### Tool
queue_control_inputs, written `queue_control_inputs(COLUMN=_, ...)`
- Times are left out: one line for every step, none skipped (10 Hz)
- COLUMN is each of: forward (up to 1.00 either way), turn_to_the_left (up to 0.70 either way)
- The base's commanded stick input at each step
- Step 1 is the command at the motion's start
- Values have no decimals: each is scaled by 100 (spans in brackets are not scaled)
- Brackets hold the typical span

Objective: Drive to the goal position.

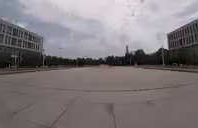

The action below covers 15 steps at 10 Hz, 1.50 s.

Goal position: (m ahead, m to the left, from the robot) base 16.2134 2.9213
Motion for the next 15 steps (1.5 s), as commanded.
queue_control_inputs(forward=70, turn_to_the_left=0)
queue_control_inputs(forward=70, turn_to_the_left=0)
queue_control_inputs(forward=70, turn_to_the_left=0)
queue_control_inputs(forward=70, turn_to_the_left=0)
queue_control_inputs(forward=70, turn_to_the_left=0)
queue_control_inputs(forward=70, turn_to_the_left=0)
queue_control_inputs(forward=70, turn_to_the_left=0)
queue_control_inputs(forward=70, turn_to_the_left=0)
queue_control_inputs(forward=70, turn_to_the_left=0)
queue_control_inputs(forward=70, turn_to_the_left=0)
queue_control_inputs(forward=70, turn_to_the_left=0)
queue_control_inputs(forward=70, turn_to_the_left=0)
queue_control_inputs(forward=70, turn_to_the_left=0)
queue_control_inputs(forward=70, turn_to_the_left=0)
queue_control_inputs(forward=70, turn_to_the_left=0)
